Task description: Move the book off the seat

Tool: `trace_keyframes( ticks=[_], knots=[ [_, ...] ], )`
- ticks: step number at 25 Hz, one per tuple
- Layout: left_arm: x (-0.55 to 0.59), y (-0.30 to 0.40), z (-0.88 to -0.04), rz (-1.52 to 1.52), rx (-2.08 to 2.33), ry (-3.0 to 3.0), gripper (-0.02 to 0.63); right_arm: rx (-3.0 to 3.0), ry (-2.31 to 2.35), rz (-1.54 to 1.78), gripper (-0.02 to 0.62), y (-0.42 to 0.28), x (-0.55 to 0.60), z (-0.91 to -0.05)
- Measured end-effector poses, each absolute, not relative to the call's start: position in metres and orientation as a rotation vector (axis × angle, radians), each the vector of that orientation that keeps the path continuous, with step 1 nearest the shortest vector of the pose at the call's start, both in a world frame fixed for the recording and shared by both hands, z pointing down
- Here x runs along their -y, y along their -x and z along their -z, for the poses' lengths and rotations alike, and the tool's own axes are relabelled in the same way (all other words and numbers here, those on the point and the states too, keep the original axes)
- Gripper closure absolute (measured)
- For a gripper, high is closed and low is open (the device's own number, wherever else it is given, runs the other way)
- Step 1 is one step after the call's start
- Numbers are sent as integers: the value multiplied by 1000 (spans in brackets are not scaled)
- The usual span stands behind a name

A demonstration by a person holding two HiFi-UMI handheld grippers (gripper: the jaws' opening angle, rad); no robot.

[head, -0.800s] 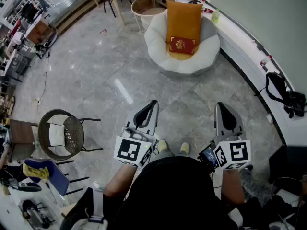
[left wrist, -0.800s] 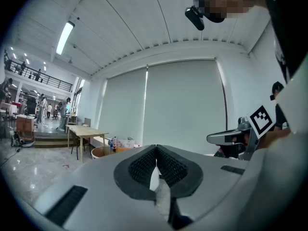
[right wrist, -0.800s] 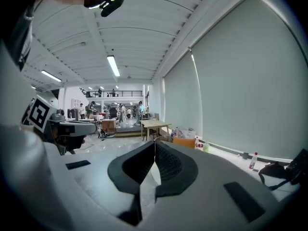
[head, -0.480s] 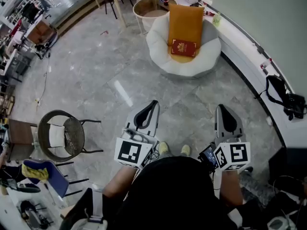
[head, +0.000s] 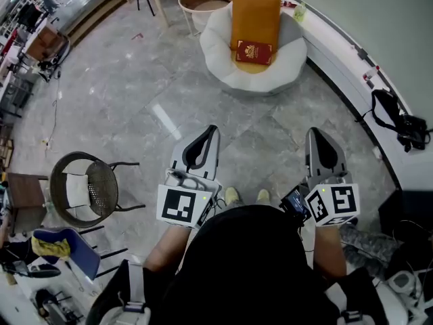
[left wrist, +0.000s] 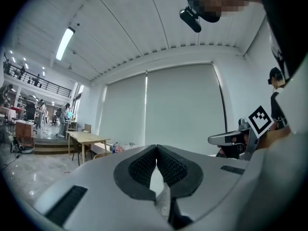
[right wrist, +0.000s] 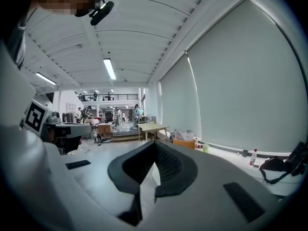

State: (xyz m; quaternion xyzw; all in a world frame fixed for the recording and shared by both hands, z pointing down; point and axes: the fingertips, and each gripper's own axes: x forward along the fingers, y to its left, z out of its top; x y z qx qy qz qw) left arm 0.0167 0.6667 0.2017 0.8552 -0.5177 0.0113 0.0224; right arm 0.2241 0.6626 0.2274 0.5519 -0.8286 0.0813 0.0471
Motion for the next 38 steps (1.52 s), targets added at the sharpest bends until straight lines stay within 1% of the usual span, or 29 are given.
trace_keyframes(
  ticks=[12,26,38],
  knots=[
    [-670,0,-209,-43,1560,-2706,592,2543,-1666,-265,583,-208,-672,-232],
    [-681,7,-194,-39,1578,-2772,592,2579,-1649,-238,583,-194,-682,-225],
    [-686,19,-200,16,1552,-2750,592,2540,-1651,-246,583,-186,-696,-234]
  ],
)
